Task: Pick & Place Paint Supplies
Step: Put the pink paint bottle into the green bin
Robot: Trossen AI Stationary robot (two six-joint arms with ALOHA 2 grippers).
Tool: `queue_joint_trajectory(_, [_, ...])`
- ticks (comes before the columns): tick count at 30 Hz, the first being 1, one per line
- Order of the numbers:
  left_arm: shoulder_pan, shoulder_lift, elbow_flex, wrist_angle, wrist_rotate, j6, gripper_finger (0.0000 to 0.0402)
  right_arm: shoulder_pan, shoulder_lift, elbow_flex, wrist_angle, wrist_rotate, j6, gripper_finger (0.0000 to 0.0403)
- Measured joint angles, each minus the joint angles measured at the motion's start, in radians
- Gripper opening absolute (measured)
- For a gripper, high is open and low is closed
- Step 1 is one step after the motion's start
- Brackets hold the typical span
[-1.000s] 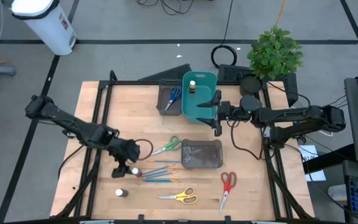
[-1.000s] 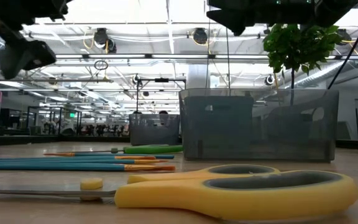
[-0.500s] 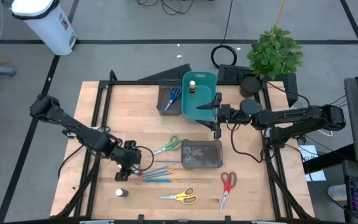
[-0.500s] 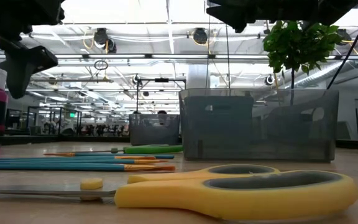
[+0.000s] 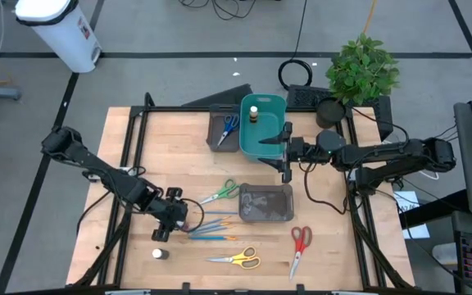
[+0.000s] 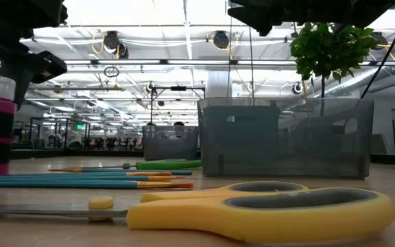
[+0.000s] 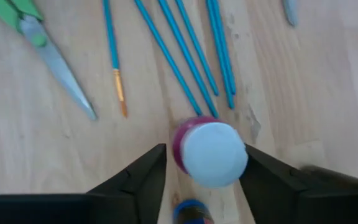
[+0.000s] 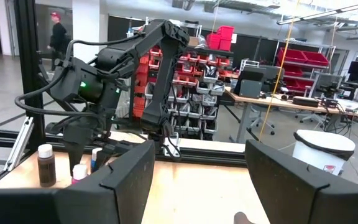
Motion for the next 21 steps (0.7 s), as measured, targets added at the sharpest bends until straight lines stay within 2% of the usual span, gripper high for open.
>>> queue_joint_trajectory(7, [0.027,-0.014,0.001,0.000,-0.044,0.002,0.0103,0.000,0.000,0.000,-0.002,0.000,0.000,0.0242])
queue_joint_trajectory(15, [0.099,-0.079,0.053,-0.029,-0.043,0.002,0.0100,0.000,0.000,0.000,-0.037,0.000,0.000,0.0242])
queue_joint_trajectory(18, [0.135,-0.100,0.106,-0.058,-0.044,0.001,0.0101,0.003,0.001,0.000,-0.063,0.000,0.012,0.0242])
queue_joint_trajectory(21, [0.179,-0.108,0.174,-0.096,-0.093,0.003,0.0098,0.006,0.008,0.000,-0.070,-0.004,0.036,0.0242])
